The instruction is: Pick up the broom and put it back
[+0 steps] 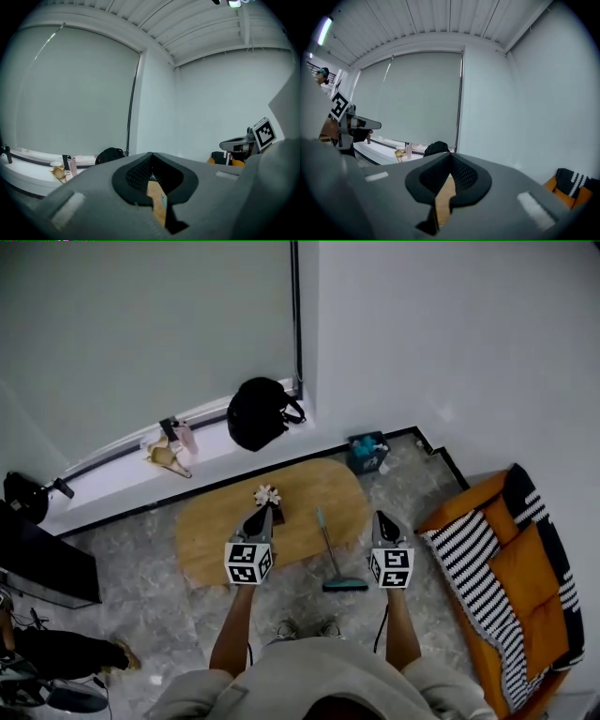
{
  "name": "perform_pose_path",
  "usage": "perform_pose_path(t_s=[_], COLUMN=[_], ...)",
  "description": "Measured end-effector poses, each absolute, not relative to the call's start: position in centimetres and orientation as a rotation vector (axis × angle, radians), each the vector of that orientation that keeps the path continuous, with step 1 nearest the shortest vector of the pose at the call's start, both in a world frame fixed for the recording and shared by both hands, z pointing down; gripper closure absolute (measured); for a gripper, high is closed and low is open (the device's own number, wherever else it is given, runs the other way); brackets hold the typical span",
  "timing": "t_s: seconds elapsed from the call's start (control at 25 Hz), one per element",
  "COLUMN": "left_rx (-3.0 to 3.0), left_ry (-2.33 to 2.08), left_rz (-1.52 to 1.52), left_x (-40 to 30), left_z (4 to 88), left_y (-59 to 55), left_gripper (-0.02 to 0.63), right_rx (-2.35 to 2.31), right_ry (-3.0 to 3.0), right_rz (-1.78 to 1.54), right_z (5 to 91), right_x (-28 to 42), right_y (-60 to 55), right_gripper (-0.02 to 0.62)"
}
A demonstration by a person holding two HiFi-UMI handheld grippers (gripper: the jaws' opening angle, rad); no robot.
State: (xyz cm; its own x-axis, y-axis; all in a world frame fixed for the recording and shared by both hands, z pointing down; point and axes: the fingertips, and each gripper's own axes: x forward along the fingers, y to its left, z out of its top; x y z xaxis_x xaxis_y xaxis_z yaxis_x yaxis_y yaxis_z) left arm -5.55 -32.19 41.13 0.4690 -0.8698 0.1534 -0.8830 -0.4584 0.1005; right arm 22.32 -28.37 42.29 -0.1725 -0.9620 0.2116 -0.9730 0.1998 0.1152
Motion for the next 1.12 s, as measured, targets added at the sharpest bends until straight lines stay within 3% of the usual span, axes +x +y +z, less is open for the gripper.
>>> perform_pose_path(t_s=[1.12], left_rx=[2.584], left_ry=[-1.534], left_rz=[0.122], left_x=[-6.6], left_z=[38.9], left_y=[-29.3], left_gripper=[0.607], right_rx=[1.885], right_ry=[-2.233], right_rz=[0.063], right_z=[40.6], right_x=[22.0], right_y=[-25.5], right_gripper=[0.595])
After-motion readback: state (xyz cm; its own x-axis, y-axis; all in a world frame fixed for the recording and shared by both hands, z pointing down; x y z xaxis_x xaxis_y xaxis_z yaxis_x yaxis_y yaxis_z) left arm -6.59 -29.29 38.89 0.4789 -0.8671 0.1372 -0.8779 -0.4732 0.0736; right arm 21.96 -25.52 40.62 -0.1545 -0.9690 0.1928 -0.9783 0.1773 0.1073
